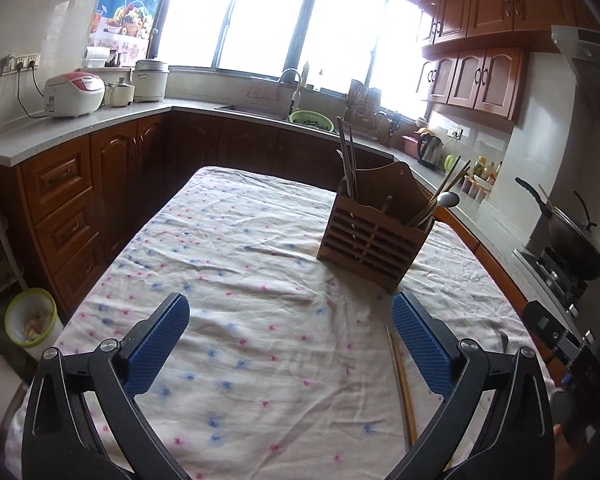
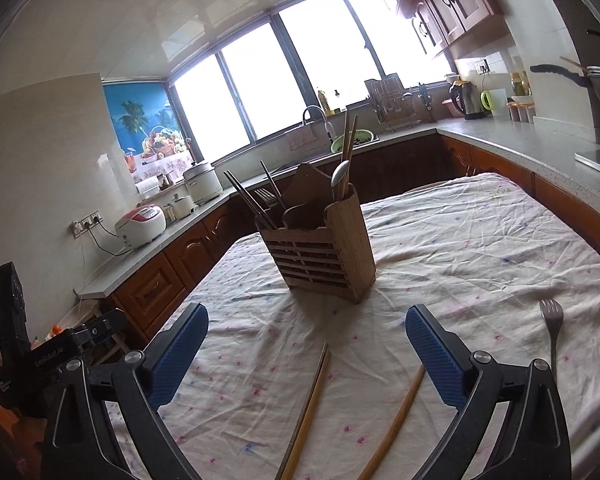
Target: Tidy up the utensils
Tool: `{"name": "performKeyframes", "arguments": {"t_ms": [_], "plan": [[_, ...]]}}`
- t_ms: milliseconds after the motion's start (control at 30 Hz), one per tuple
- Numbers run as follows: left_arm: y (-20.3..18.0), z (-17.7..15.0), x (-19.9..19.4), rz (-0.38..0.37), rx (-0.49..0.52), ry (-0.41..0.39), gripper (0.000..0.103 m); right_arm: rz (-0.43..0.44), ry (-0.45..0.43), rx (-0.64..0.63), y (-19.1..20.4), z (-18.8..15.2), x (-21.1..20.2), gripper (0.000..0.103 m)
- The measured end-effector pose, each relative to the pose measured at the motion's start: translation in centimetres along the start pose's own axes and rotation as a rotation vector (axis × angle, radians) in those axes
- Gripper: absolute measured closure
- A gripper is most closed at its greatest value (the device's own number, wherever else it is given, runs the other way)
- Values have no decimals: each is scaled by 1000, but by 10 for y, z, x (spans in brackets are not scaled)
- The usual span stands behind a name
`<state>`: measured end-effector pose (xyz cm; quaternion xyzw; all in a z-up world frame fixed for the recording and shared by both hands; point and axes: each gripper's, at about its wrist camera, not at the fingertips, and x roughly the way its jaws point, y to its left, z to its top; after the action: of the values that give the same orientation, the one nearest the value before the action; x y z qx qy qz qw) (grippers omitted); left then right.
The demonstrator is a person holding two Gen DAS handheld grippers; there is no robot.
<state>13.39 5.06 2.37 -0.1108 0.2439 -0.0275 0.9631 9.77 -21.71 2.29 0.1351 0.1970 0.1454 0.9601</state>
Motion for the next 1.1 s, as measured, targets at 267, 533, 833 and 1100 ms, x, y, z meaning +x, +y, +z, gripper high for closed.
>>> {"name": "performKeyframes", "arguments": {"t_ms": [267,533,833,1100], "plan": [[-20,-19,-34,8,96,-69,0,-16,-112,-139,17,-10,-44,0],[-38,-32,-72,32,158,-180,0,-34,-201,-228,37,-10,-88,0],[-48,-60,-72,42,205,-169,0,-90,-185,-241,28,-51,-92,0],[-39,-74,-62,108,188,-138,0,-110,-175,-180,12,-62,-93,0]]}}
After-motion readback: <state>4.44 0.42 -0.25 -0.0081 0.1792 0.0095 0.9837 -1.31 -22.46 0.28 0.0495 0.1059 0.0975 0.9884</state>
